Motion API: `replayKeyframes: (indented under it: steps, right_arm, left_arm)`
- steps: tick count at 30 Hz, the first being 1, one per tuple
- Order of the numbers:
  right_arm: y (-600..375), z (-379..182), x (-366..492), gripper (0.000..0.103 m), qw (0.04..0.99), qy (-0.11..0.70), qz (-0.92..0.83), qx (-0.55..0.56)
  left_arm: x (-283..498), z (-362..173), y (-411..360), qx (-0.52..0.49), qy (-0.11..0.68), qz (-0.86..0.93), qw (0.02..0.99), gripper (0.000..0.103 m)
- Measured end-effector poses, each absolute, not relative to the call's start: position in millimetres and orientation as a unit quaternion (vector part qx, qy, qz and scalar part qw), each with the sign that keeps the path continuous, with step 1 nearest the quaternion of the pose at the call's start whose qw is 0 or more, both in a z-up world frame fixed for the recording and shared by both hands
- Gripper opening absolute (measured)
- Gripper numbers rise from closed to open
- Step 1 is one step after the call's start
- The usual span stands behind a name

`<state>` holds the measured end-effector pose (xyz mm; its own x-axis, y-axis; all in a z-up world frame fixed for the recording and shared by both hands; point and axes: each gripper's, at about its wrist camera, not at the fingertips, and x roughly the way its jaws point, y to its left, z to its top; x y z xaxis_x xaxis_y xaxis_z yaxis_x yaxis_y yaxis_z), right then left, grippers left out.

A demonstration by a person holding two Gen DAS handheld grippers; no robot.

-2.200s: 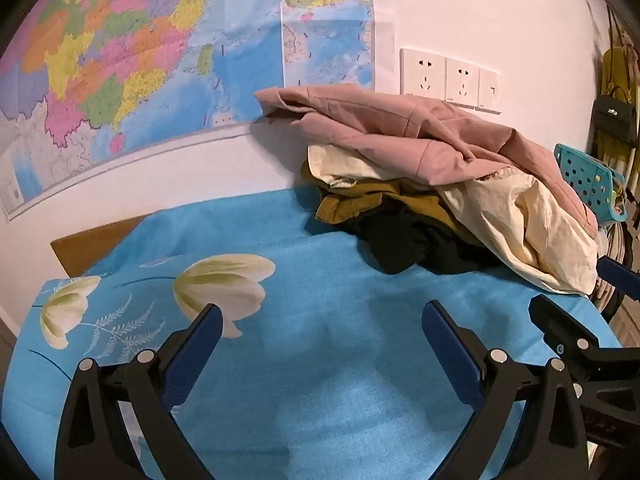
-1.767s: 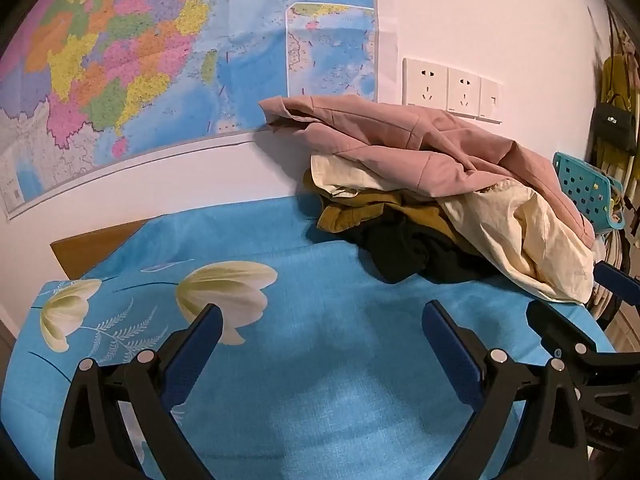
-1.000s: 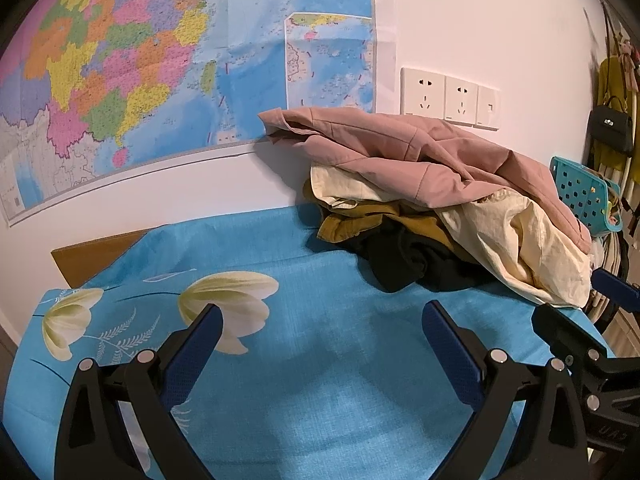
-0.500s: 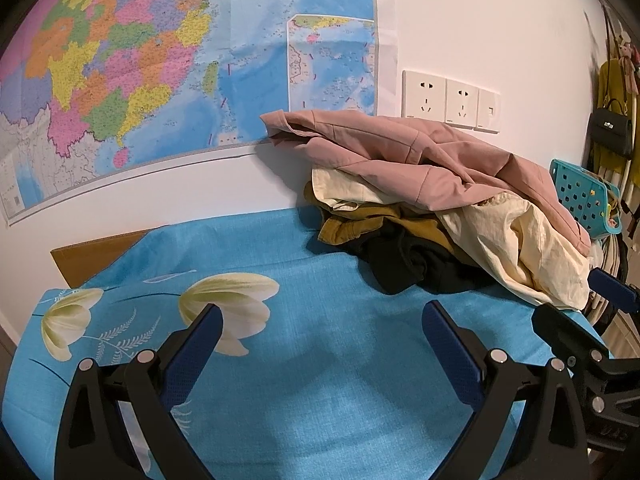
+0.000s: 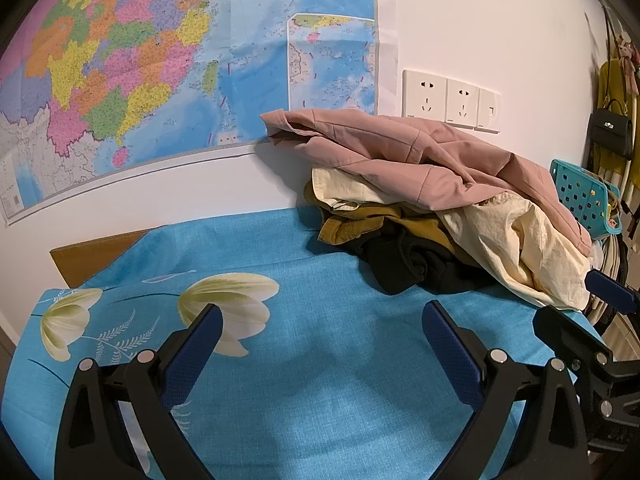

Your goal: Fold large clothes

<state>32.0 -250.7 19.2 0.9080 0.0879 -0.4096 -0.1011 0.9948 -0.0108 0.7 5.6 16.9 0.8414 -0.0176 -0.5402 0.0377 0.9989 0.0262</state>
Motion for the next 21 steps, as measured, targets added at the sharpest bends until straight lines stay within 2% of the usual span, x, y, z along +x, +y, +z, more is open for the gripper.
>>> replayKeyframes:
  steps: [21]
  right_arm:
    - [-248.2, 23.5, 30.1, 0.097, 0.977, 0.201, 0.061, -0.021]
  left_arm:
    - [3.6, 13.6, 7.2, 0.014, 0.284, -0.019, 0.958, 0.096]
